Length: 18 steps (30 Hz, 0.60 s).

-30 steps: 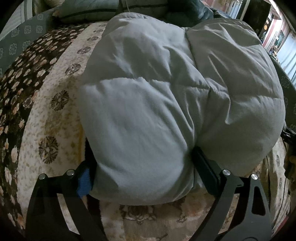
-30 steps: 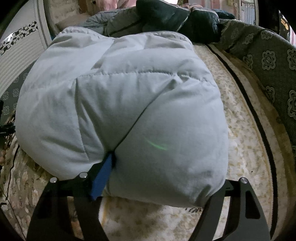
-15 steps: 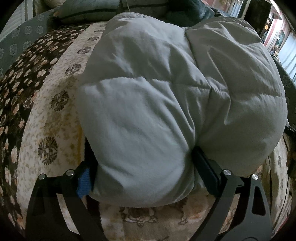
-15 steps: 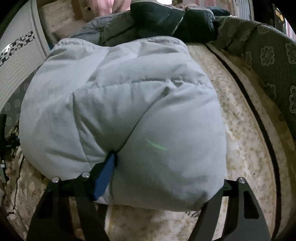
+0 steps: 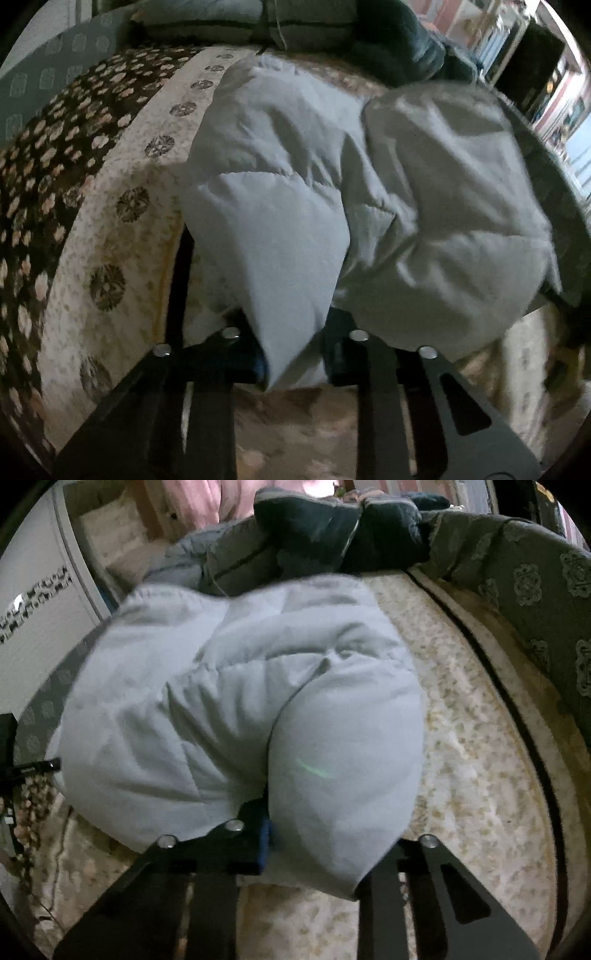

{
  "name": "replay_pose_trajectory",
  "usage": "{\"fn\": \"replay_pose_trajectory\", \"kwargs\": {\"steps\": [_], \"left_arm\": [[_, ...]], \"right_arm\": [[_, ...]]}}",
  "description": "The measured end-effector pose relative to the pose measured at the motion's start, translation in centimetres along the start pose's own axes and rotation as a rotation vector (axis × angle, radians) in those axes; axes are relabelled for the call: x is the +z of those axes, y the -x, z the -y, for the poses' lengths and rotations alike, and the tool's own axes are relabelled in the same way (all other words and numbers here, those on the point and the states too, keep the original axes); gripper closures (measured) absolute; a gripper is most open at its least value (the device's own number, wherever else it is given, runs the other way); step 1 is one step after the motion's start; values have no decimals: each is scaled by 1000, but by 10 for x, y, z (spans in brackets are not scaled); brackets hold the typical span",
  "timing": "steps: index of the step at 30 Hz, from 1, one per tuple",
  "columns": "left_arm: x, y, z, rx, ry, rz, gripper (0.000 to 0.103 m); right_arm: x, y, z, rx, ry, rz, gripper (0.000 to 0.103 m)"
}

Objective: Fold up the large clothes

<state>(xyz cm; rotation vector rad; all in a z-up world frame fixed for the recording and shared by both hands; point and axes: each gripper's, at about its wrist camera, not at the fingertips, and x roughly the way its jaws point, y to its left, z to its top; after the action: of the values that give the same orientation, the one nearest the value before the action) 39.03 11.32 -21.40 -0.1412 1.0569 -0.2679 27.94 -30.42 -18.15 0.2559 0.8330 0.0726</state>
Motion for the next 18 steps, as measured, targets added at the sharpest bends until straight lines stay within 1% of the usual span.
{"fn": "replay_pose_trajectory", "kwargs": {"steps": [2,5,6,7,8,9,10,12,13,14,15,18], "left_arm": [[-5,19,13,-12,-12,13,88],[-23,52,40,-38,-39,32,90],[-36,68,53,-52,-53,43,90],[-47,77,62,-61,-62,51,90],[-66,92,73,-76,-66,58,90],[-74,102,76,-85,-63,60,90],[-93,118,80,-105,-50,66,90],[-123,135,84,-128,-49,72,89],[-145,140,87,-129,-66,61,88],[-154,139,86,-129,-74,49,86],[-169,134,84,-120,-78,31,84],[-191,110,73,-94,-90,-8,75]], "right_arm": [[3,16,-2,5,2,18,88],[3,57,-1,7,-6,55,91],[0,76,1,5,-10,72,91],[-5,96,3,0,-6,84,91],[-15,123,4,-8,6,96,91],[-21,138,9,-13,9,101,91],[-35,163,13,-21,18,105,91],[-61,196,22,-36,27,87,91],[-73,209,26,-39,26,72,91],[-86,216,31,-40,26,50,90],[-101,218,39,-36,15,10,90],[-136,193,57,-48,14,-80,84]]}}
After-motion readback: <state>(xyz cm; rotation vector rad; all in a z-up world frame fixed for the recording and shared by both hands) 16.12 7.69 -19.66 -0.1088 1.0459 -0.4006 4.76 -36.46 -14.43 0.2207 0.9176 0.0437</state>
